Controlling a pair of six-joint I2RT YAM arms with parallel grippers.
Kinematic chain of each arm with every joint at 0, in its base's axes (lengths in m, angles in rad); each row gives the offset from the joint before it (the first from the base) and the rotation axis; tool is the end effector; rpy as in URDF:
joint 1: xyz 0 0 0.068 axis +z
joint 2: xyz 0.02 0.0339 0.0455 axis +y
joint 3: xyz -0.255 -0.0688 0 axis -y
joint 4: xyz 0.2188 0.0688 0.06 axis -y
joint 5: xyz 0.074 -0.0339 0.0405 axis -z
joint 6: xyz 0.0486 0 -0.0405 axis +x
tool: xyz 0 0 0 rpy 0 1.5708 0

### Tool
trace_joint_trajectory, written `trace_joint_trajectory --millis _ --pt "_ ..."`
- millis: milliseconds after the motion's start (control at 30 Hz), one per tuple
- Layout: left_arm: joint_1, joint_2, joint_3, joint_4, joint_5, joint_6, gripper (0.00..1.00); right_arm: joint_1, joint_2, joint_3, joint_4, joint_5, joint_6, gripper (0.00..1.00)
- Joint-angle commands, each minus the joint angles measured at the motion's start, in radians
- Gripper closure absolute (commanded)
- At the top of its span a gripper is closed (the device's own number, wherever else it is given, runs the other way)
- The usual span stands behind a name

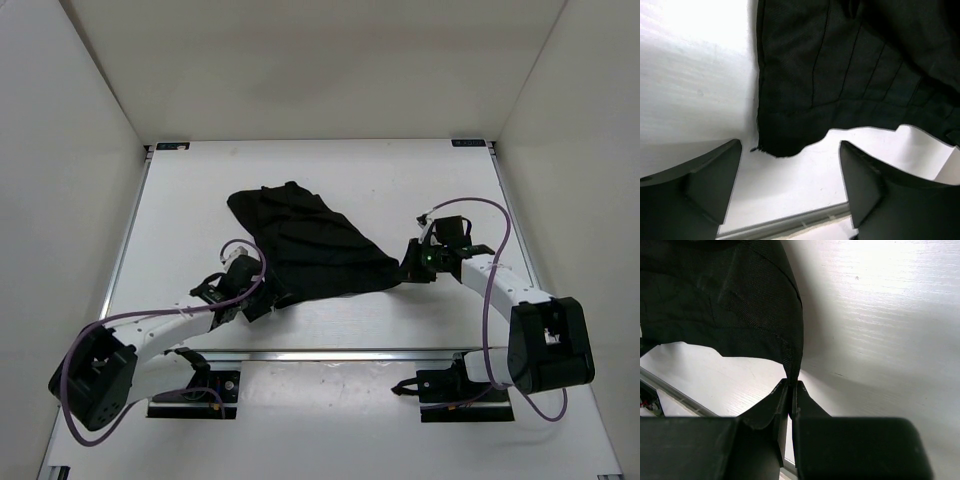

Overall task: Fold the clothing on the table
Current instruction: Flatten the skirt out

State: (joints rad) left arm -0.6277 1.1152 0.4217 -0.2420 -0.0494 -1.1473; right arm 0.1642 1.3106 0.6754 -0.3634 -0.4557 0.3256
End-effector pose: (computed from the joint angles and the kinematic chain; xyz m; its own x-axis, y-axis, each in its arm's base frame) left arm 0.1529 -0.1080 0.1501 -0.7809 -0.5584 -0.2801 -0.3626 0.7702 -0.5247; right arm 0.2232 0.0587 0.1795 -0.9080 0.1407 -0.3947 -0.0965 0.8464 0.5238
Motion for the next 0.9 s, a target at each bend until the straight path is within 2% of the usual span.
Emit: trace_joint_trajectory --millis 0,133,233,333,367,467,567,667,733,800,867 --pt "-0.01 0.029 -0.011 0.046 -0.056 -0.022 0.14 0.009 -0.036 -0.008 0.03 -0.011 0.013 1.0" --pt "0.005 0.048 -0.012 0.052 -0.076 -0.008 0.26 0.006 -0.042 -0.008 0.037 -0.027 0.007 1.0" --pt "0.025 0.044 -0.02 0.052 -0.089 0.0 0.44 -0.002 -0.044 -0.013 0.046 -0.046 0.013 1.0" --pt "0.031 0.067 -0.006 0.047 -0.081 0.015 0.95 0.006 -0.037 -0.017 0.055 -0.041 0.003 1.0" --pt "0.034 0.083 -0.006 0.035 -0.084 0.023 1.0 0.015 -0.033 -0.017 0.05 -0.044 -0.009 1.0" --pt "0.057 0.106 0.048 0.014 -0.061 0.101 1.0 0.032 -0.001 0.004 0.026 -0.038 -0.031 1.0" --pt "0.127 0.097 0.164 -0.054 -0.032 0.239 1.0 0.008 0.009 0.053 0.003 -0.064 -0.039 1.0" --pt "0.195 0.098 0.386 -0.196 -0.035 0.41 1.0 0.001 -0.033 0.128 -0.002 -0.061 -0.046 1.0" --pt "0.247 0.103 0.495 -0.223 -0.003 0.521 1.0 0.008 -0.091 0.218 -0.014 -0.035 -0.04 1.0" --pt "0.278 0.115 0.604 -0.233 0.043 0.599 1.0 0.038 -0.134 0.301 -0.02 0.035 -0.069 1.0" --pt "0.284 0.147 0.823 -0.284 0.028 0.694 1.0 0.073 -0.178 0.392 -0.023 0.12 -0.083 1.0"
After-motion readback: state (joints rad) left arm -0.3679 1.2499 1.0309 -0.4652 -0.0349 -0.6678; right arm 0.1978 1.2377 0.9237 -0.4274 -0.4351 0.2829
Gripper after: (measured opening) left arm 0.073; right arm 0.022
